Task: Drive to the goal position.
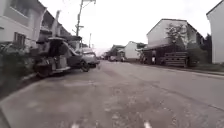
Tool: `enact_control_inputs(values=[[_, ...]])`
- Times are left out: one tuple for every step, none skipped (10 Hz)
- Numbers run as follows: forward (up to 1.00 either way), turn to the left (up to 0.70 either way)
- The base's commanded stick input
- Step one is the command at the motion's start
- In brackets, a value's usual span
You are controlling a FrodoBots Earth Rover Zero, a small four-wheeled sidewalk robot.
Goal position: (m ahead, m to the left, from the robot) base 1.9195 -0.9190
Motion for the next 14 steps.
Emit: enact_control_inputs(values=[[0.70, 0.30], [0.00, 0.70], [0.00, 0.70], [0.00, 0.70], [0.00, 0.70], [0.00, 0.70], [0.00, 0.70], [0.00, 0.70], [0.00, 0.70], [0.00, 0.70], [0.00, 0.70], [0.00, 0.70], [0.00, 0.70], [0.00, 0.70]])
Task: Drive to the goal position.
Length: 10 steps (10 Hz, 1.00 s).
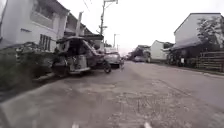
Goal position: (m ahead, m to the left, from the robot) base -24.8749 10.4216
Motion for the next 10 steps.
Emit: enact_control_inputs(values=[[0.00, 0.70], [0.00, 0.70], [0.00, 0.70], [0.00, 0.70], [0.00, 0.70], [0.00, 0.70], [0.00, 0.70], [0.00, 0.70], [0.00, 0.70], [0.00, 0.70]])
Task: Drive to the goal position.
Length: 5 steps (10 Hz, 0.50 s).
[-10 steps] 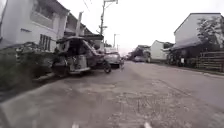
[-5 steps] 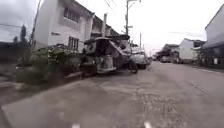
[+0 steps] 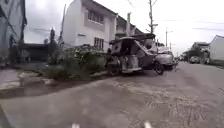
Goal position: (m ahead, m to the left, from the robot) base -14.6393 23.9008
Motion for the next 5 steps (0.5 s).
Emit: enact_control_inputs(values=[[0.00, 0.70], [0.00, 0.70], [0.00, 0.70], [0.00, 0.70], [0.00, 0.70]])
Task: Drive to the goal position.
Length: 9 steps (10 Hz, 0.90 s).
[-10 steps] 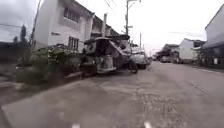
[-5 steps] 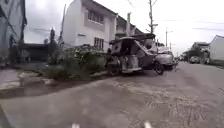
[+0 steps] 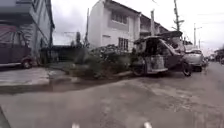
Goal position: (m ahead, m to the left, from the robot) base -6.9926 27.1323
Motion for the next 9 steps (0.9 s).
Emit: enact_control_inputs(values=[[0.00, 0.70], [0.00, 0.70], [0.00, 0.70], [0.00, 0.70], [0.00, 0.70], [0.00, 0.70], [0.00, 0.70], [0.00, 0.70], [0.00, 0.70]])
